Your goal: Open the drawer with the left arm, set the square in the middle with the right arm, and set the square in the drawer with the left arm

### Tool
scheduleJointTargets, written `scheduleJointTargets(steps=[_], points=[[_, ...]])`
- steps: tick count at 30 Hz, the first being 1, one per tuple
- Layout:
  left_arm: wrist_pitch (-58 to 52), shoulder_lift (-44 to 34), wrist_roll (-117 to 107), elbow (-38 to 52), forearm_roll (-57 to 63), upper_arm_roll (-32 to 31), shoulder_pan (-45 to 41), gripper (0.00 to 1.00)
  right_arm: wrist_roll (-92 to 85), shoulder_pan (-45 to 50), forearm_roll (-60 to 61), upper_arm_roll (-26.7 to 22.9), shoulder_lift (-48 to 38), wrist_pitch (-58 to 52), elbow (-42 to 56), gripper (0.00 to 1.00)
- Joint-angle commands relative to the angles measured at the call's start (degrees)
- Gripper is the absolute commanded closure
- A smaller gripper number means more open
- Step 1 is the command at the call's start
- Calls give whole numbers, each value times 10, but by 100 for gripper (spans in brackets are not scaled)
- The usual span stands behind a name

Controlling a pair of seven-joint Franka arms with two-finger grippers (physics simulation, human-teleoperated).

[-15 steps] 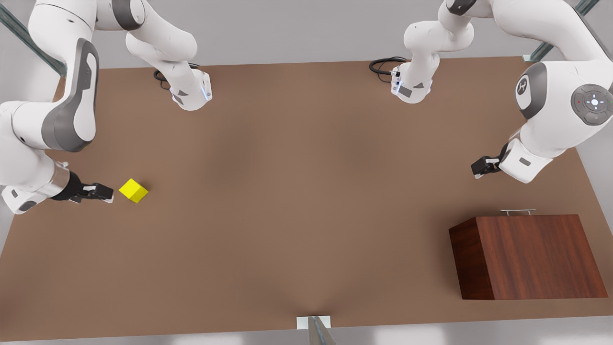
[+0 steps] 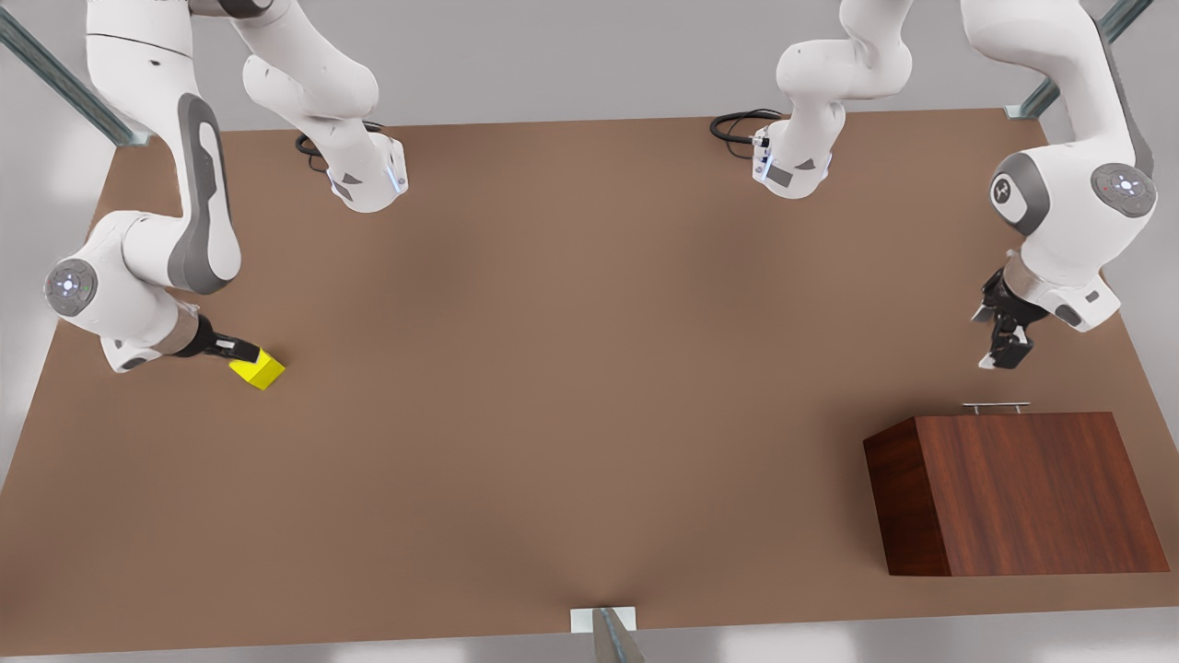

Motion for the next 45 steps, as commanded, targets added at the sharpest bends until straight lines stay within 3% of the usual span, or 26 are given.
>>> scheduleJointTargets(steps=[1,4,8,13,17,20,22,32,37,45], points=[[12,-3,-3,-10,-6,3,10,0,12,-17,0,0,0,2,-5,0],[60,-13,-25,-52,-29,15,10,0,90,-19,4,0,0,66,-62,0],[127,1,-35,-82,-29,23,10,0,218,-18,4,0,32,115,-69,0],[152,21,-36,-94,-47,31,11,0,233,-19,4,-20,83,166,-93,0],[179,38,-36,-94,-54,49,14,0,218,-19,-2,-29,75,219,-114,0],[219,58,-26,-94,-52,51,16,0,134,-4,-4,-25,63,200,-88,0],[238,75,-26,-94,-52,51,16,0,-45,4,-3,-25,64,192,-82,0],[282,128,-26,-83,-58,51,21,0,-615,-7,4,-29,73,198,-94,0],[284,146,-26,-73,-59,51,24,0,-785,-13,6,-68,99,232,-96,0],[297,171,-9,-56,-58,51,37,0,-825,-18,7,-72,122,245,-109,0]])
